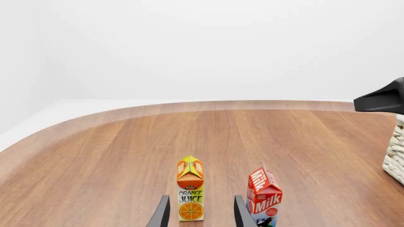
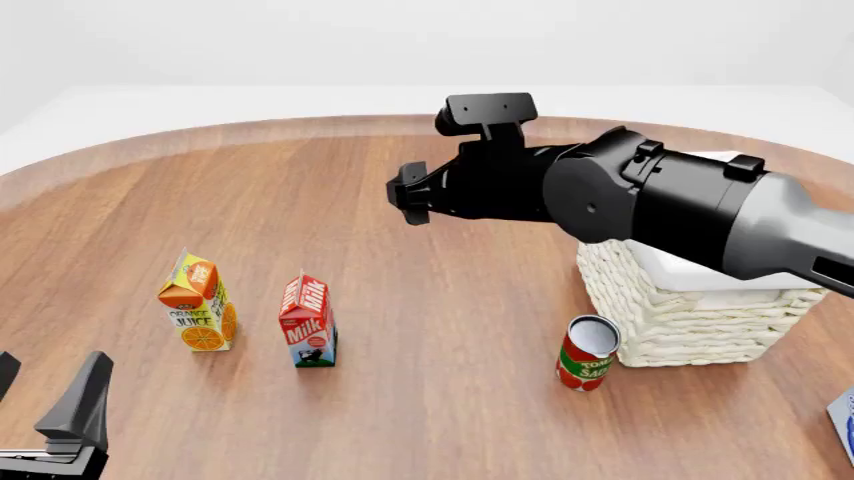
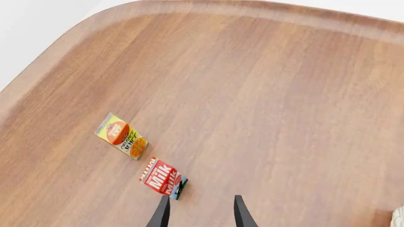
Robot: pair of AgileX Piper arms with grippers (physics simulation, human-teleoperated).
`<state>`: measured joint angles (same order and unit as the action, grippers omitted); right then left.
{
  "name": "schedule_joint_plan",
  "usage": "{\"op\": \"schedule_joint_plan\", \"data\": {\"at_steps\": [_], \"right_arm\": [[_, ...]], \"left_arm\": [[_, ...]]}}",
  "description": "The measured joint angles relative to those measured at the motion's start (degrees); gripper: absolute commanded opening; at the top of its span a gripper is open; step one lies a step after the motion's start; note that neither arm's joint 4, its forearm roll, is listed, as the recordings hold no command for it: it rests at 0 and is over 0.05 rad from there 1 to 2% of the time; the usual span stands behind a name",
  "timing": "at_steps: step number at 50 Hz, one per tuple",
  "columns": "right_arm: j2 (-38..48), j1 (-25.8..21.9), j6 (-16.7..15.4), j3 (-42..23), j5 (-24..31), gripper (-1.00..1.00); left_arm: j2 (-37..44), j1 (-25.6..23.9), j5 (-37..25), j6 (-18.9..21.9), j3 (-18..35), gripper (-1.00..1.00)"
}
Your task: Pick the milk and place it in the basket.
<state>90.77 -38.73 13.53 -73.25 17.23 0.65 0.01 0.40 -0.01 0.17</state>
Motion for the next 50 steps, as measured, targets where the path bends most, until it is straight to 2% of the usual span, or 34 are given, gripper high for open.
{"op": "schedule_joint_plan", "data": {"at_steps": [12, 28, 37, 50], "right_arm": [[-0.4, 0.4, -3.8, 0.4, -0.4, 1.0], [-0.7, 0.6, -5.4, 0.6, -0.5, 1.0], [-0.5, 0.3, -5.2, 0.2, -0.4, 1.0], [1.5, -1.0, -1.9, -1.7, 0.6, 1.0]], "left_arm": [[0.0, 0.0, 0.0, 0.0, 0.0, 1.0], [0.0, 0.0, 0.0, 0.0, 0.0, 1.0], [0.0, 0.0, 0.0, 0.0, 0.0, 1.0], [0.0, 0.0, -0.1, 0.0, 0.1, 1.0]]}}
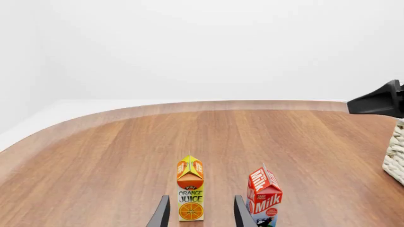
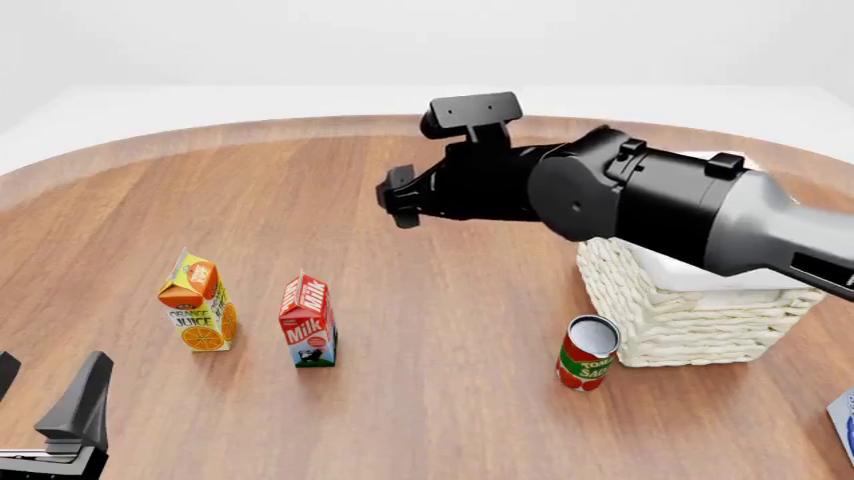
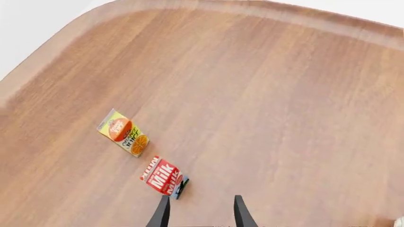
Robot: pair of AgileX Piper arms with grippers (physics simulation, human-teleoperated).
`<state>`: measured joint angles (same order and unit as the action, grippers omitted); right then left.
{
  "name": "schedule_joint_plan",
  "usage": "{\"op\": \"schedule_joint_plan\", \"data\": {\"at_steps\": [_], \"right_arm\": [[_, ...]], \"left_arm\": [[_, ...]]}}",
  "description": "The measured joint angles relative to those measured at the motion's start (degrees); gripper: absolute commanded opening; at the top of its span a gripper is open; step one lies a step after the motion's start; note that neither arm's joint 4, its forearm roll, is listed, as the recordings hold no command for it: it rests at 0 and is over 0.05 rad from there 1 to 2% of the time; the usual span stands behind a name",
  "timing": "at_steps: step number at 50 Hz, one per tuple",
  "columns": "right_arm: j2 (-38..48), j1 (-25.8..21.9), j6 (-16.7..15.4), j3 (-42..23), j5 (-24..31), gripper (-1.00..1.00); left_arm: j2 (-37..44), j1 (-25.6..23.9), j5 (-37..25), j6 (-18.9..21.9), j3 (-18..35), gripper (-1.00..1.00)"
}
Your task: Pick the milk and place it in the basket.
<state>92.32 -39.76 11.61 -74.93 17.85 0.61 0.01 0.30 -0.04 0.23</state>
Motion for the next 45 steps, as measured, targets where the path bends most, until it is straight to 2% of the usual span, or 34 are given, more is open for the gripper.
{"op": "schedule_joint_plan", "data": {"at_steps": [26, 45], "right_arm": [[3.3, -1.7, 8.2, -1.4, 1.5, 1.0], [5.3, -1.8, 11.9, -2.9, 3.2, 1.0]], "left_arm": [[1.0, 0.0, 1.0, 0.0, 0.0, 1.0], [0.8, 0.0, 0.8, 0.0, 0.0, 1.0]]}}
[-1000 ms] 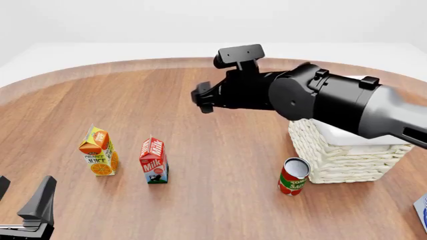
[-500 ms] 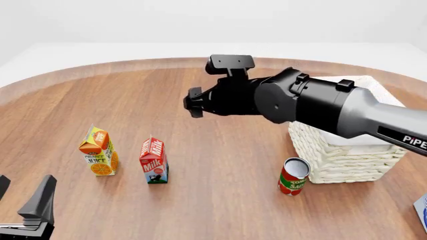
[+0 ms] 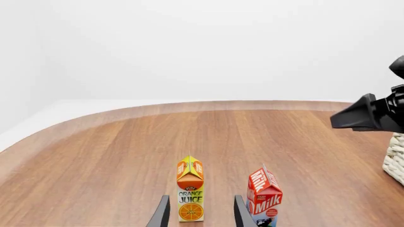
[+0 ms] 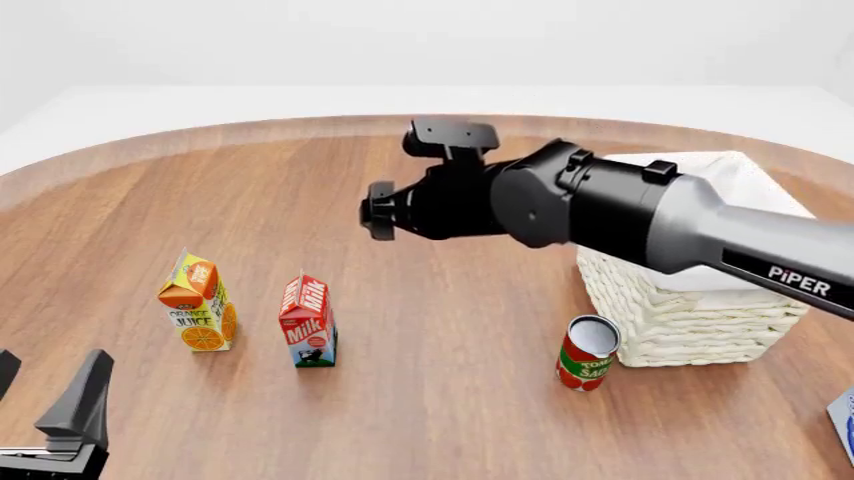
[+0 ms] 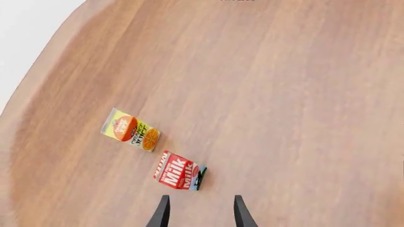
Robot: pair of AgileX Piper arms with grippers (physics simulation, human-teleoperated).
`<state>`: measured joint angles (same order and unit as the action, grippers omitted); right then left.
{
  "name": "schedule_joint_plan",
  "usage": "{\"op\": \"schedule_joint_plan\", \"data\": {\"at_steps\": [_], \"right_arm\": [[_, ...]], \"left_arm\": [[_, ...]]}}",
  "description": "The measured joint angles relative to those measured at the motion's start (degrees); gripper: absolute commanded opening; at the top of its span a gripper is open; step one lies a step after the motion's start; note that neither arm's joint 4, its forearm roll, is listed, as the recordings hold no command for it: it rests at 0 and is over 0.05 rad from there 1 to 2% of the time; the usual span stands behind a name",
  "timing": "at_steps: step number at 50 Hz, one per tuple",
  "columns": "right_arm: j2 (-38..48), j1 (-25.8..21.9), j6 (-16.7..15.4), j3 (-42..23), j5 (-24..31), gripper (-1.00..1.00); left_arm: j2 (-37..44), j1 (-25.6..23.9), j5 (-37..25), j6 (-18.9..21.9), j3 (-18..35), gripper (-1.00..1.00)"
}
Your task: Pick the milk and place it in the basket.
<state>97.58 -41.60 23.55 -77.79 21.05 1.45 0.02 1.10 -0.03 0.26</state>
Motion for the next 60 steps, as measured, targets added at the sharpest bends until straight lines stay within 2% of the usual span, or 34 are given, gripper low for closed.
{"op": "schedule_joint_plan", "data": {"at_steps": [24, 60], "right_arm": [[3.5, -1.1, 6.1, -3.8, 0.2, 1.0], [8.5, -3.0, 11.0, -7.0, -1.2, 1.0]], "left_arm": [[0.7, 0.0, 0.7, 0.0, -0.1, 1.0], [0.6, 0.0, 0.7, 0.0, 0.0, 1.0]]}}
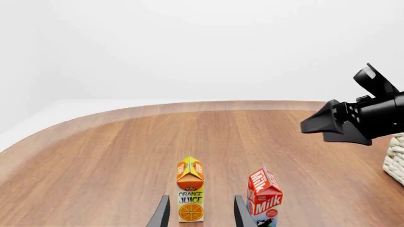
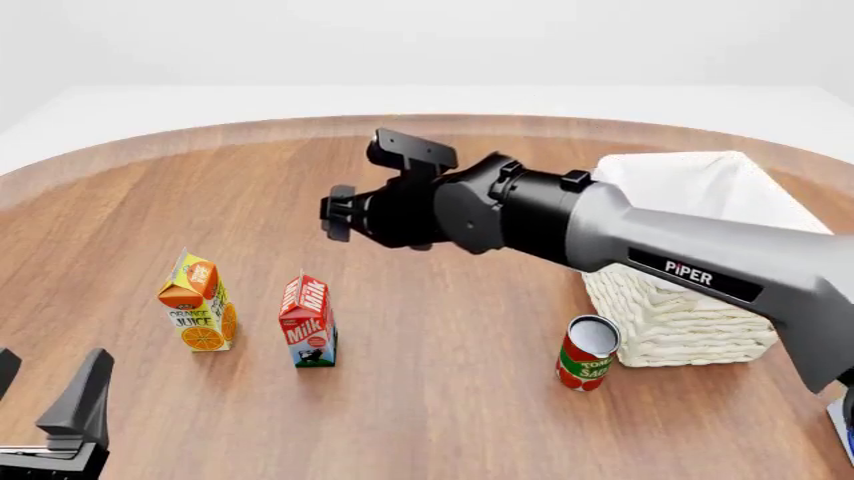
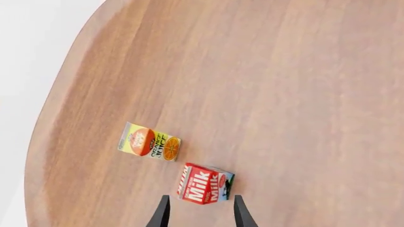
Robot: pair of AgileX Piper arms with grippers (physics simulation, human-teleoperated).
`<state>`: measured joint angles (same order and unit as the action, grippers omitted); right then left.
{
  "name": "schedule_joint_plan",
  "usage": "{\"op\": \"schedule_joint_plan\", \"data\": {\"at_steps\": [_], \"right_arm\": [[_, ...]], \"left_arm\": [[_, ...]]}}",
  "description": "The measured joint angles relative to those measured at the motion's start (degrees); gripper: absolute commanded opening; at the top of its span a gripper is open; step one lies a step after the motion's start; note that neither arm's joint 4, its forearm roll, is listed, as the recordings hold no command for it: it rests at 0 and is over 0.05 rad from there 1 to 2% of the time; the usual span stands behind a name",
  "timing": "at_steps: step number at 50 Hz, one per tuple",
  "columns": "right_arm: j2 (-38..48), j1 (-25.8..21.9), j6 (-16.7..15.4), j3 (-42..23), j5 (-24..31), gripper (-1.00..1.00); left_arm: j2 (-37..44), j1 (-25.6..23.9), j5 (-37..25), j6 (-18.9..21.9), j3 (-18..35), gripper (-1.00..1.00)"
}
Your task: Pick the milk and place it in the basket.
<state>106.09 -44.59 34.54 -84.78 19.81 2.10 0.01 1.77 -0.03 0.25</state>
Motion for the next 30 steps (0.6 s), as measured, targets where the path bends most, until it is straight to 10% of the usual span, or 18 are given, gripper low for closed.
{"op": "schedule_joint_plan", "data": {"at_steps": [30], "right_arm": [[4.4, -0.6, 2.0, -2.7, -0.8, 1.0]], "left_arm": [[-0.3, 0.0, -0.2, 0.0, 0.0, 1.0]]}}
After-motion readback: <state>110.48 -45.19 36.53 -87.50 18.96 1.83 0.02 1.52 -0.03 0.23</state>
